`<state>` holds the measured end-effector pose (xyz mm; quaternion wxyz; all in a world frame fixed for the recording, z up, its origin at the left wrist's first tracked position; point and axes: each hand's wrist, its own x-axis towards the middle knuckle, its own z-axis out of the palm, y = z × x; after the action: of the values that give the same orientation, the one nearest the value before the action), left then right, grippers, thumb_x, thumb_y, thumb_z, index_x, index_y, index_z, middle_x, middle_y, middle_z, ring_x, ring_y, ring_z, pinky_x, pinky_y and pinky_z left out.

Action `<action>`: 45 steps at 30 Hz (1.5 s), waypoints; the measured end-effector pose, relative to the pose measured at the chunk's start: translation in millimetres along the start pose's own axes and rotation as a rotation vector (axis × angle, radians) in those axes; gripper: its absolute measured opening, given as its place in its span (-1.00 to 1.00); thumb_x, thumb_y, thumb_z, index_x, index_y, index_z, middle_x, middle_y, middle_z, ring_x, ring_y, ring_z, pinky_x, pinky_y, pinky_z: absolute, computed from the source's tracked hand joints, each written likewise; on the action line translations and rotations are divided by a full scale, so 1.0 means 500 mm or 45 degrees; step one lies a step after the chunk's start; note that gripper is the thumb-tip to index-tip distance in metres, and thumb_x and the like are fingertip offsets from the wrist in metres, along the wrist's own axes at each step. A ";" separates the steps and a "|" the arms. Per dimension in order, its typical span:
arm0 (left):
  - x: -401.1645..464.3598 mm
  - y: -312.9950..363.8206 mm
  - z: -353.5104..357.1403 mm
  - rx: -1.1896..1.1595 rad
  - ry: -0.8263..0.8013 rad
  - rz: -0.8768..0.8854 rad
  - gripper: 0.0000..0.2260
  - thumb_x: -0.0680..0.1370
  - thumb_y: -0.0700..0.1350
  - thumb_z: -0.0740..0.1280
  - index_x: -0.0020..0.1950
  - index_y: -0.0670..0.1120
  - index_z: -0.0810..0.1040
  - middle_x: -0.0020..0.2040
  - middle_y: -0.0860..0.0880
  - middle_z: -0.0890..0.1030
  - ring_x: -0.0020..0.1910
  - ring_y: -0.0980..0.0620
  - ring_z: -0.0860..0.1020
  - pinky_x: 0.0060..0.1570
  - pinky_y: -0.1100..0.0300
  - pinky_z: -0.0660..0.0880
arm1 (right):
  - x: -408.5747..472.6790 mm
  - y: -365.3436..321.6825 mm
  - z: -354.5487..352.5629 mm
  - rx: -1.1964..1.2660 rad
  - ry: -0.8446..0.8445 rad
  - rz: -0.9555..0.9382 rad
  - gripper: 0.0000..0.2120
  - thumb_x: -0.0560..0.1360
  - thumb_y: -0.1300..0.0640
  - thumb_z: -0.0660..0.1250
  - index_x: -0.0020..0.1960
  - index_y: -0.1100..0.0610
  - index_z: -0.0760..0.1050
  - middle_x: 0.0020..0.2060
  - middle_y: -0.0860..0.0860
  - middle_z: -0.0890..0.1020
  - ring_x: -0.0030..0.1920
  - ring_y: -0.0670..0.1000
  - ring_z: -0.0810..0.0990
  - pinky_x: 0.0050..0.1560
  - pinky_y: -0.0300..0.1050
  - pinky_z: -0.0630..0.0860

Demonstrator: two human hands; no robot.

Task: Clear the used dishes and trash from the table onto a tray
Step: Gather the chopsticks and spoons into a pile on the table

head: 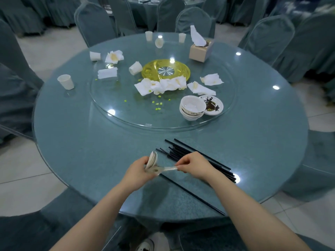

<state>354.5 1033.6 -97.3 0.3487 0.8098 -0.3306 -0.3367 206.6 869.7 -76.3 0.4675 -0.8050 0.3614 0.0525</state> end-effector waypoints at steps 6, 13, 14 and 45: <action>0.025 0.028 0.014 -0.763 0.084 -0.419 -0.66 0.63 0.11 0.11 0.13 -0.13 0.45 -0.03 -0.08 0.57 -0.40 0.05 0.31 -0.38 0.20 0.31 | -0.010 -0.002 0.016 0.373 0.421 0.177 -0.88 0.42 0.08 0.44 -0.25 -0.12 0.66 -0.49 -0.22 0.60 -0.51 -0.23 0.45 -0.49 -0.37 0.33; 0.051 0.060 0.041 -1.196 0.146 -0.523 -0.83 0.67 -0.13 0.04 0.00 -0.12 0.39 -0.25 -0.10 0.66 -0.55 0.12 0.39 -0.52 0.29 0.30 | -0.008 -0.028 0.065 0.550 0.483 0.099 -0.93 0.42 0.14 0.45 -0.15 -0.02 0.69 -0.27 -0.15 0.69 -0.26 -0.20 0.58 -0.17 -0.32 0.47; 0.053 0.064 0.045 -1.188 0.144 -0.520 -0.83 0.67 -0.14 0.05 -0.03 -0.12 0.39 -0.25 -0.08 0.67 -0.49 0.12 0.46 -0.48 0.29 0.34 | -0.008 -0.027 0.070 0.516 0.479 0.095 -0.92 0.42 0.14 0.45 -0.11 0.01 0.69 -0.24 -0.13 0.70 -0.24 -0.20 0.60 -0.15 -0.33 0.47; 0.111 0.106 0.159 -1.182 0.085 -0.614 -0.78 0.66 -0.16 0.06 0.21 -0.16 0.44 0.01 -0.02 0.67 0.07 -0.09 0.59 -0.02 0.11 0.44 | 0.006 0.063 0.039 0.069 0.336 0.006 -0.80 0.47 0.09 0.31 0.04 -0.05 0.64 -0.13 -0.11 0.70 -0.22 -0.24 0.57 -0.12 -0.38 0.46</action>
<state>307.7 935.1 -115.0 0.5938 0.6335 0.0606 -0.4924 193.8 873.9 -110.8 0.4373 -0.7913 0.4227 -0.0624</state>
